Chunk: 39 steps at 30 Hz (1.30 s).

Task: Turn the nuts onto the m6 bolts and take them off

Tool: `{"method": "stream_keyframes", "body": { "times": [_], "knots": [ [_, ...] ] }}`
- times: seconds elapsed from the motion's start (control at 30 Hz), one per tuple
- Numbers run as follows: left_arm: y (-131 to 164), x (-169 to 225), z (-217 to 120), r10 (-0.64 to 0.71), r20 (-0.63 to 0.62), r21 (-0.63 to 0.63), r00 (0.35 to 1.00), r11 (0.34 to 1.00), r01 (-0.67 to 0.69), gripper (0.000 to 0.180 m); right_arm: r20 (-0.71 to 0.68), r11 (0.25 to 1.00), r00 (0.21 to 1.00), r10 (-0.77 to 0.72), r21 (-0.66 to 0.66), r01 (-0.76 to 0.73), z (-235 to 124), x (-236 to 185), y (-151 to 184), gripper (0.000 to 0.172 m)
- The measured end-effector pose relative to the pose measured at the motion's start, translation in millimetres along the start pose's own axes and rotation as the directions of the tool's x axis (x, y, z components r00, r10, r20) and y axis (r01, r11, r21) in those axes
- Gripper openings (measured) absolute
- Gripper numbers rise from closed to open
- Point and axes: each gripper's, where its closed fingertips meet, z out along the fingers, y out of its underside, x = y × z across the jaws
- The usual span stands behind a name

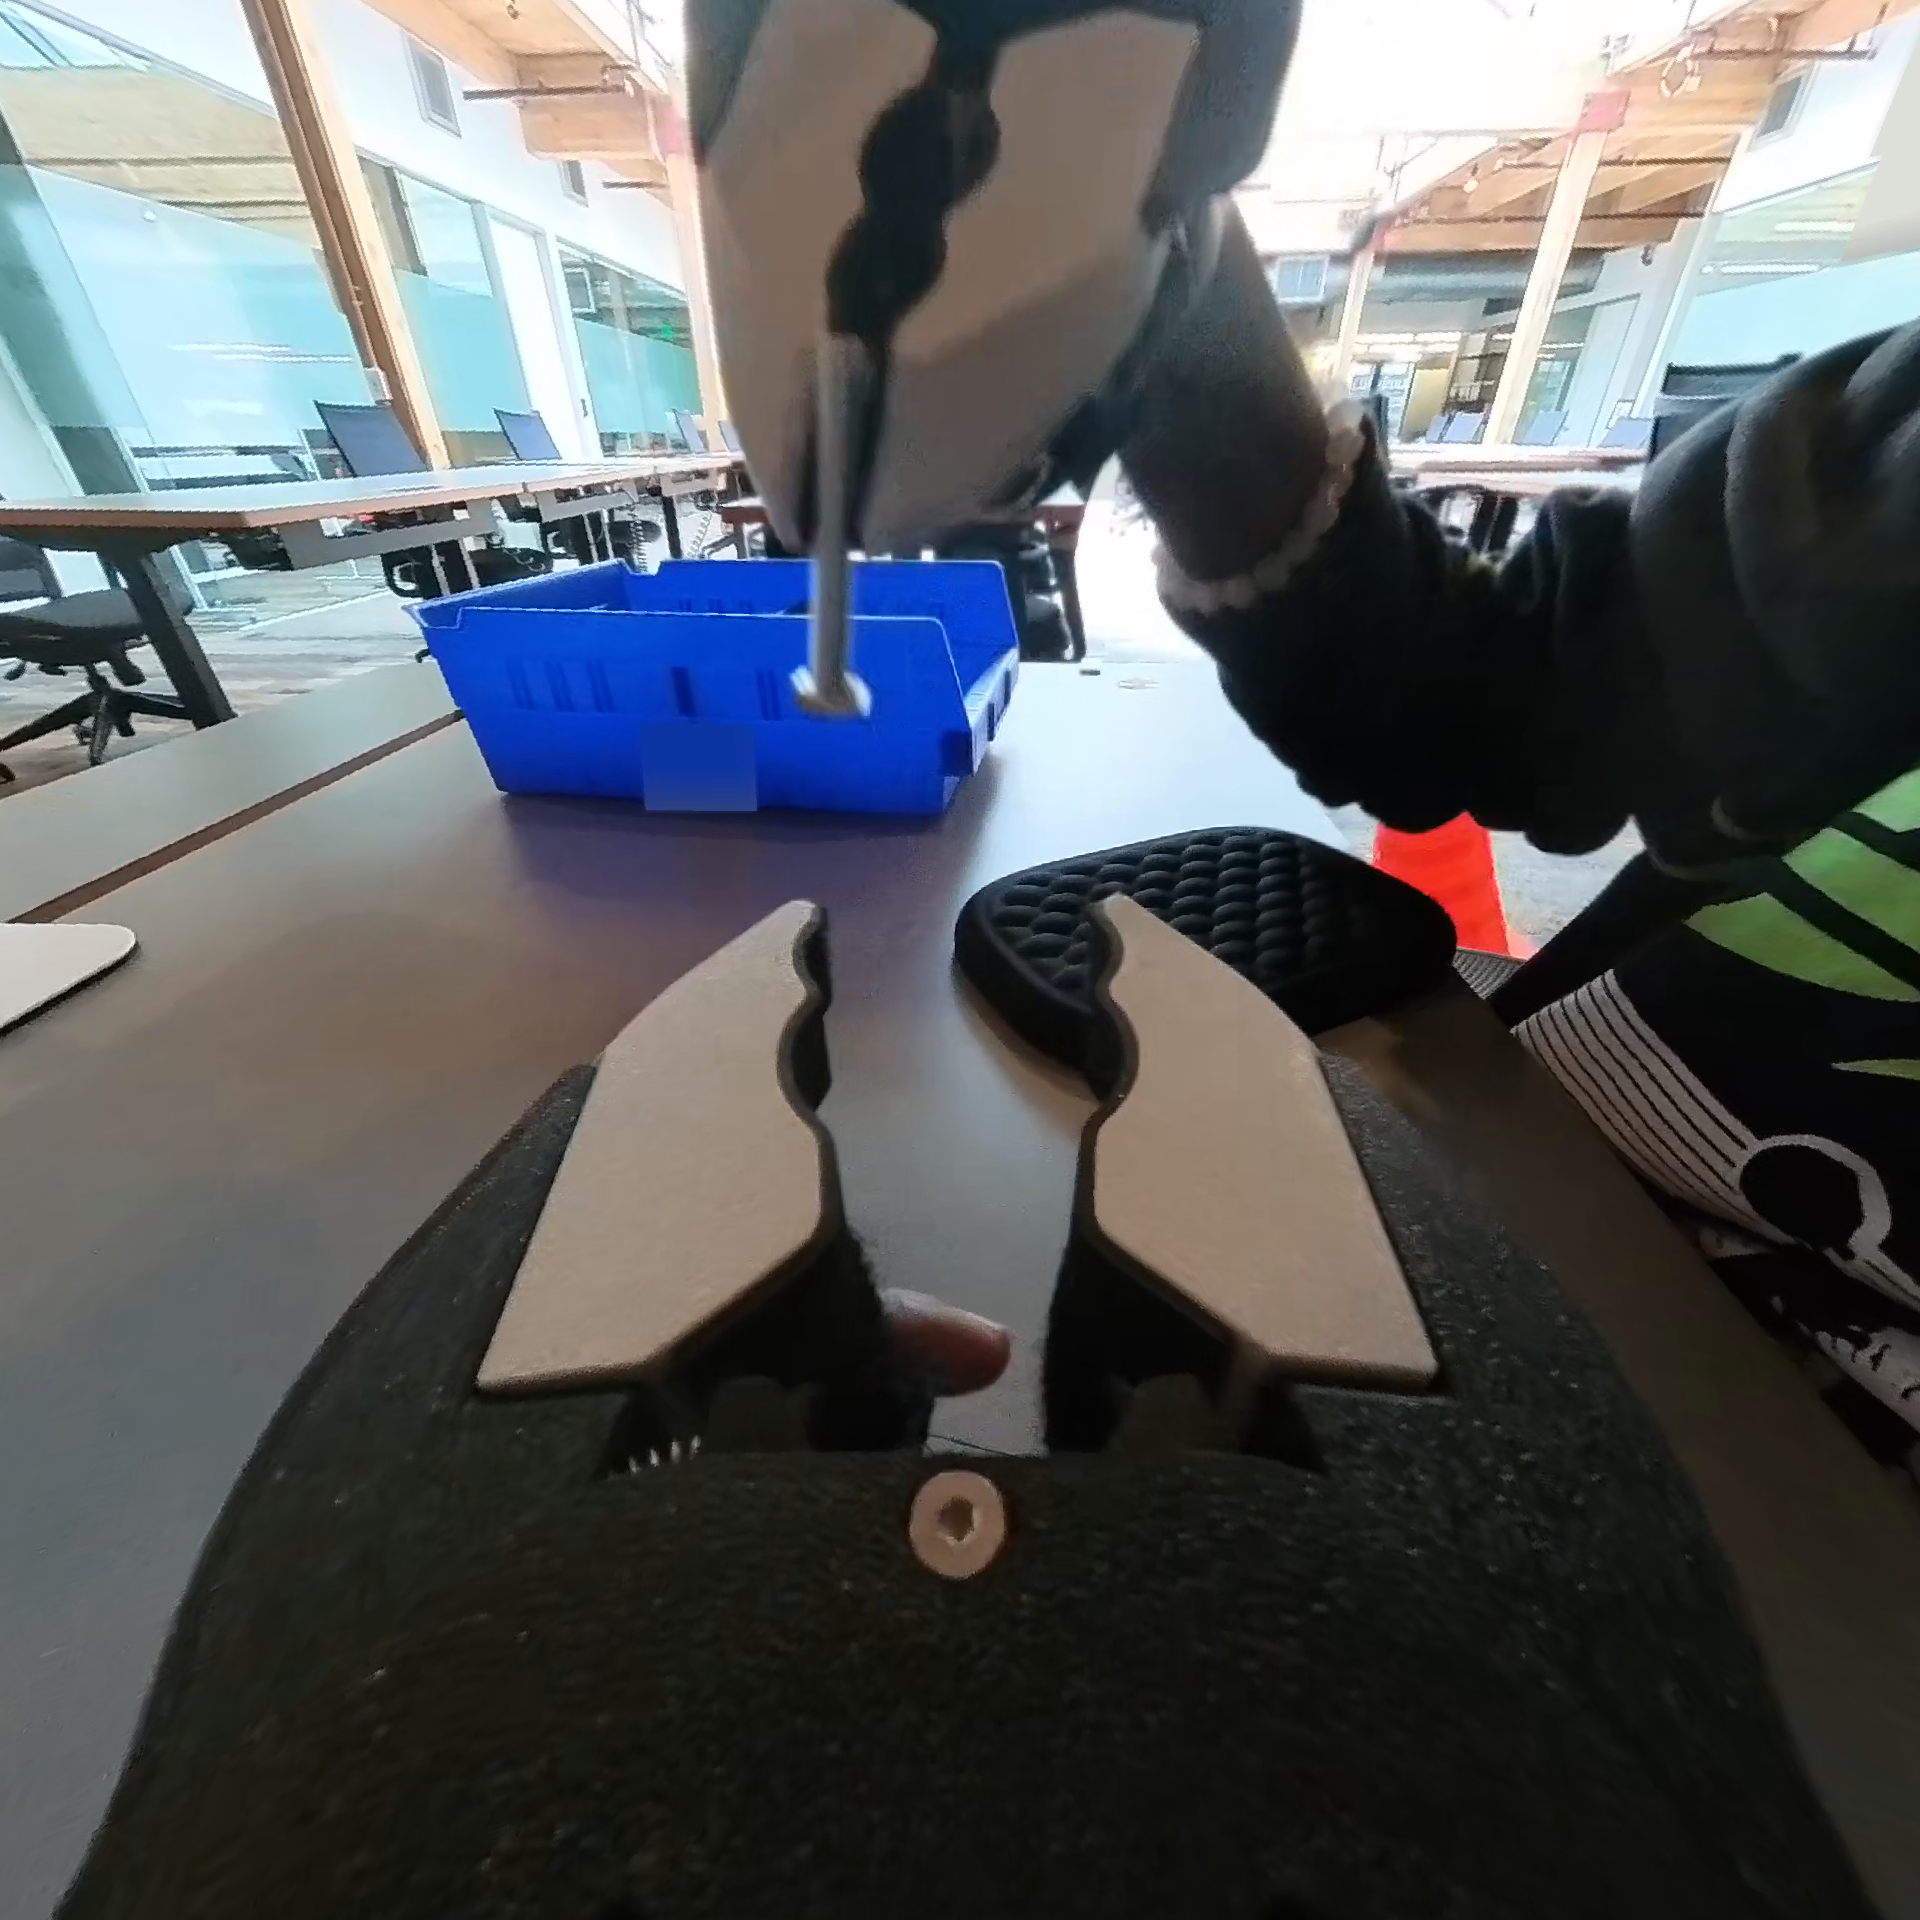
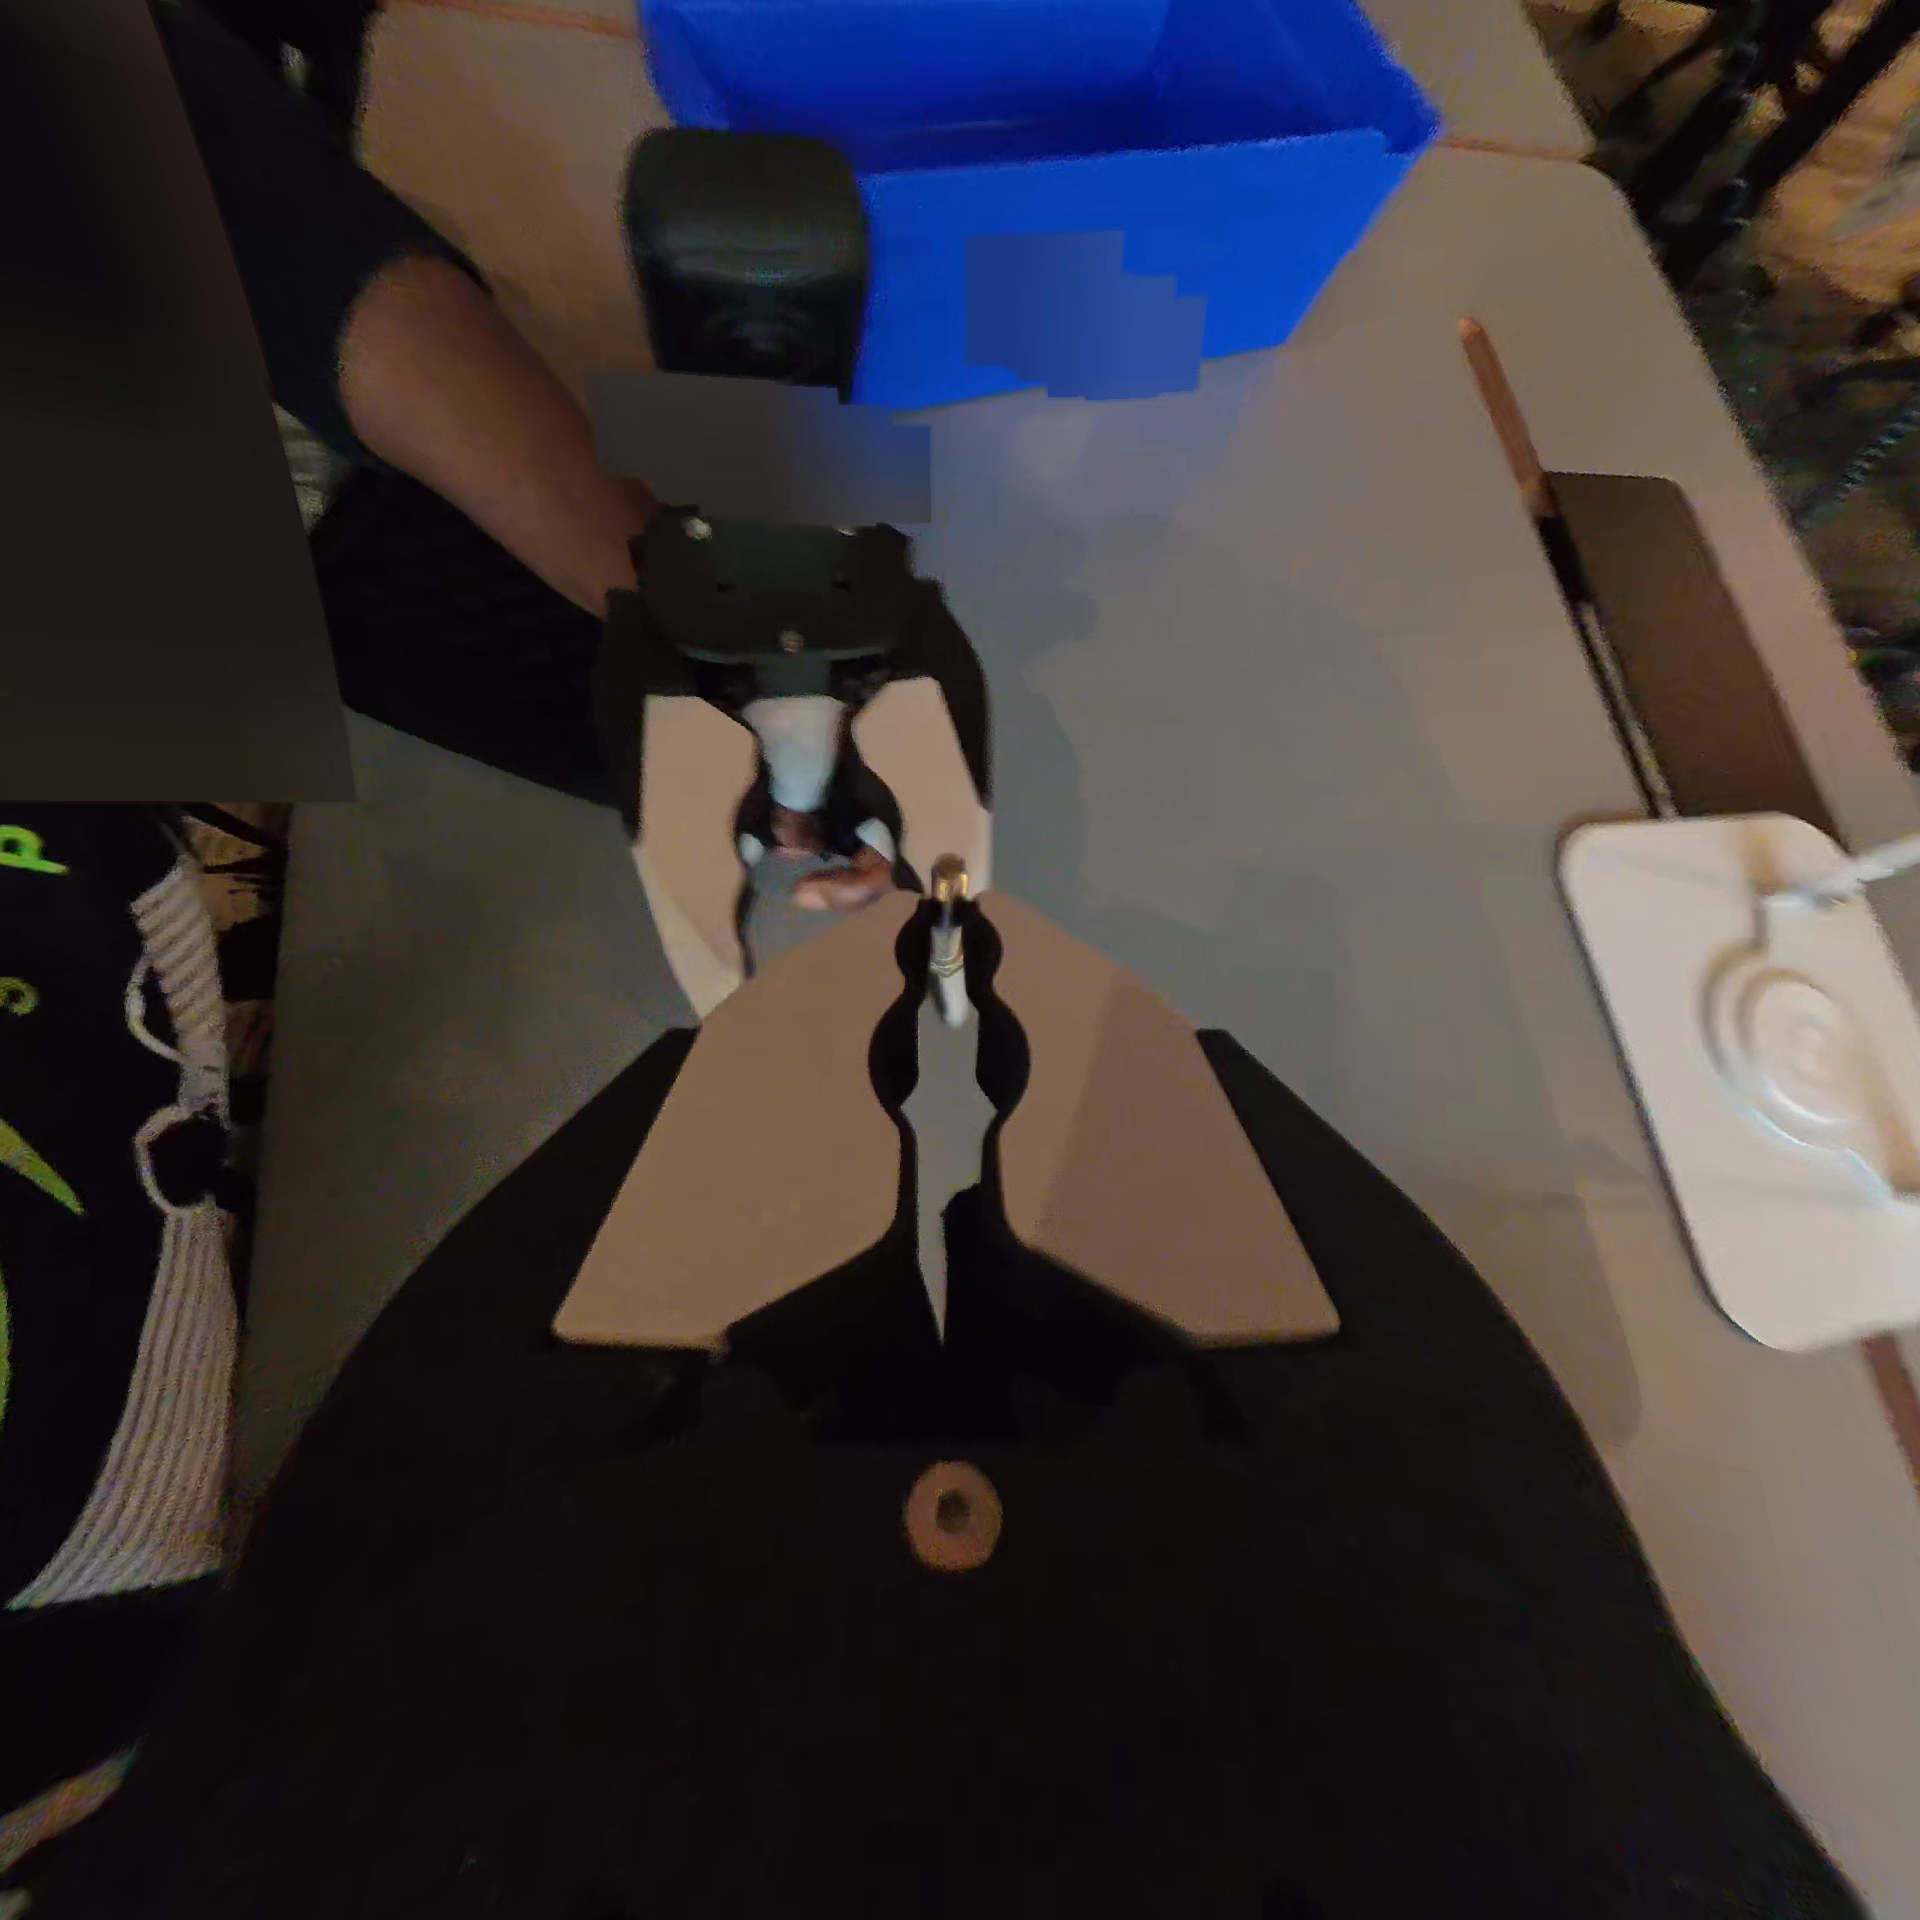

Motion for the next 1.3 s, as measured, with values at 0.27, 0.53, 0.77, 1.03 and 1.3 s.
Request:
{"method": "stream_keyframes", "body": {
  "times": [0.27,0.53,0.77,1.03,1.3],
  "knots": [
    [1.2,-4.6,0.9,-0.03,0.016,-0.01,0.999,1.0,0.03,0.083,-0.406,0.927,0.906,0.124,-0.277,-0.251,-124.0,120.8,78.9,0.005],
    [3.4,-6.2,2.6,-0.025,0.036,-0.026,0.999,0.999,0.026,0.102,-0.646,0.636,0.678,0.352,-0.366,-0.679,-226.5,199.6,225.3,0.005],
    [3.6,-8.0,2.6,-0.04,0.041,-0.027,0.998,0.999,0.041,0.106,-0.693,0.416,0.603,0.396,-0.45,-0.79,-223.7,220.9,326.6,0.005],
    [3.6,-9.2,2.4,-0.06,0.038,-0.026,0.998,0.998,0.061,0.106,-0.698,0.249,0.587,0.411,-0.534,-0.808,-208.5,229.8,387.0,0.006],
    [3.3,-10.2,2.1,-0.074,0.035,-0.022,0.997,0.997,0.075,0.105,-0.702,0.223,0.585,0.406,-0.545,-0.808,-200.9,234.6,408.0,0.005]
  ]
}}
